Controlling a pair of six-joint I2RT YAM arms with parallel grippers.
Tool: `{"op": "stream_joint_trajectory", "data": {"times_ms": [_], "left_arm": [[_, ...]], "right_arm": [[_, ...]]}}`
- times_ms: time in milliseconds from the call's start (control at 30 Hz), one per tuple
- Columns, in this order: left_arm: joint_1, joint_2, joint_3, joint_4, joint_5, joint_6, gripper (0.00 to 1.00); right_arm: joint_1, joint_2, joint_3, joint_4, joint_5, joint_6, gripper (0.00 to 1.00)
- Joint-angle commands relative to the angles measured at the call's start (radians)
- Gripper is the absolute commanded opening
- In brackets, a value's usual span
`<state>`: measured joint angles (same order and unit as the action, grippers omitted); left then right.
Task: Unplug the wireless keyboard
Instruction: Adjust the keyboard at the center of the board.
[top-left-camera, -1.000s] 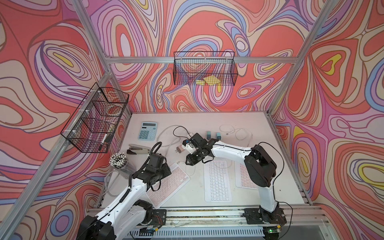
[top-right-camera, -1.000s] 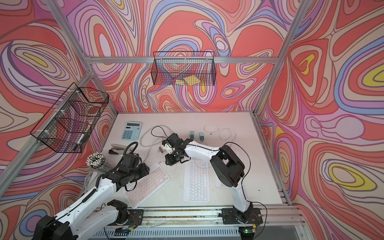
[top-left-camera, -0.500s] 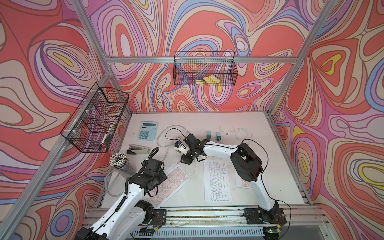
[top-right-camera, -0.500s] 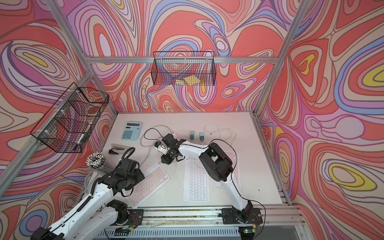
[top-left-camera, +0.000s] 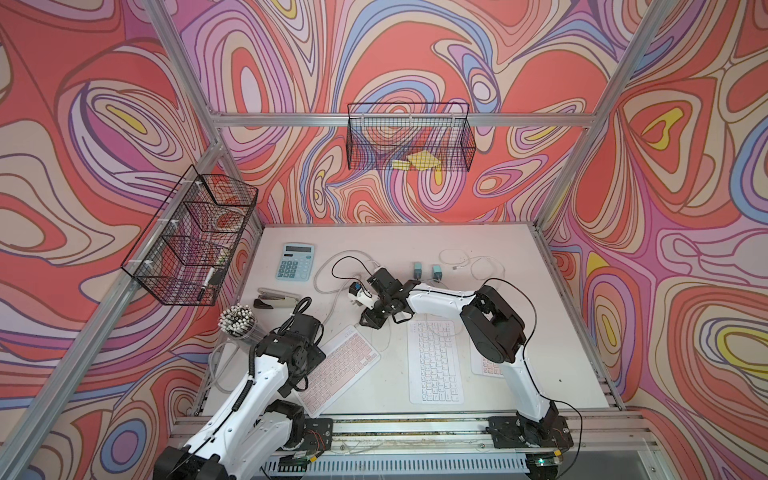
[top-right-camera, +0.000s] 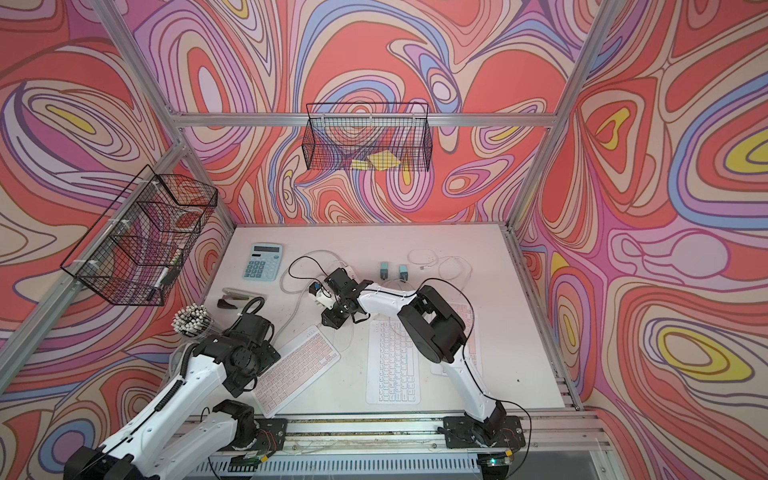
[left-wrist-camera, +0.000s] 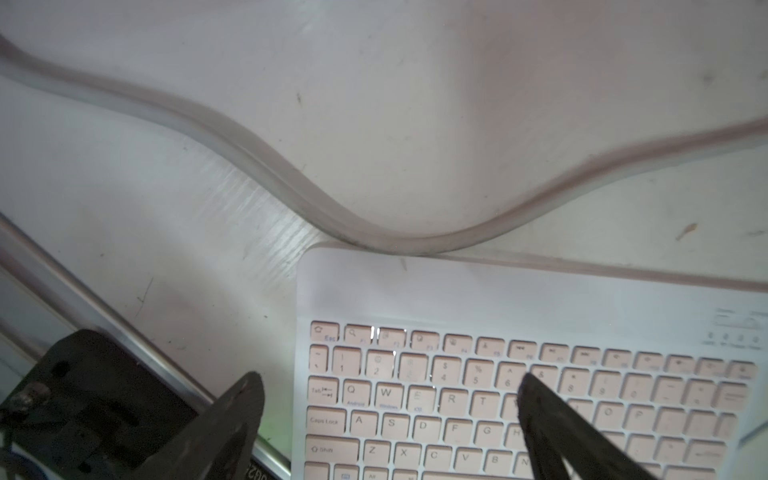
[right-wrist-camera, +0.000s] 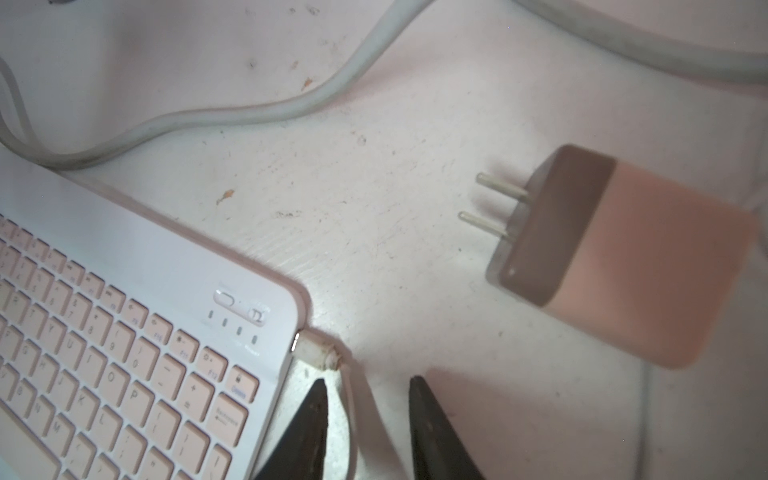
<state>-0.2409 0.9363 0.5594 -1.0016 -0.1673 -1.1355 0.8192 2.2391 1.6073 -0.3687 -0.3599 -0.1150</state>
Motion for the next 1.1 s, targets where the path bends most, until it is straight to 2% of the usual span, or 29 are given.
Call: {"op": "stream_joint_trajectory", "data": {"times_ms": [0,133,167,367,533,667,800,867,933,1067], "left_arm": [[0.025,0.070,0.014,-0.096,0.026,-0.084,0.99],[0.051,0.145,-0.035,0.033,0.115,-0.135,0.99],[0.051,0.162,-0.077,0.065,0.125,-0.131,0.98],[0.051,0.227,-0.116,0.172,0.133,-0.132,0.93],[0.054,0.296,-0.081,0.250,0.140,-0.068,0.92],[0.054,0.348,-0.055,0.206,0.148,-0.027,0.92],[0.054,0.278,-0.071,0.176,0.105,0.003,0.95],[0.054,0.186,-0.123,0.244,0.086,0.003,0.95],[0.054,0.089,-0.207,0.377,0.125,-0.002,0.93],[0.055,0.010,-0.264,0.449,0.133,0.006,0.93]], "right_arm": [[-0.002,0.001,-0.044,0.028,-0.016,0.048,0.36],[-0.014,0.000,-0.057,0.067,-0.059,0.070,0.36],[-0.018,-0.002,-0.059,0.069,-0.070,0.071,0.36],[-0.040,0.008,-0.063,0.076,-0.126,0.069,0.36],[-0.044,0.026,-0.062,0.042,-0.164,0.049,0.36],[-0.047,0.025,-0.073,0.033,-0.162,0.052,0.36],[-0.047,0.029,-0.074,0.039,-0.159,0.074,0.36],[-0.046,0.029,-0.076,0.042,-0.169,0.088,0.36],[-0.046,0.021,-0.086,0.046,-0.186,0.098,0.36],[-0.046,0.003,-0.106,0.039,-0.216,0.099,0.35]]}}
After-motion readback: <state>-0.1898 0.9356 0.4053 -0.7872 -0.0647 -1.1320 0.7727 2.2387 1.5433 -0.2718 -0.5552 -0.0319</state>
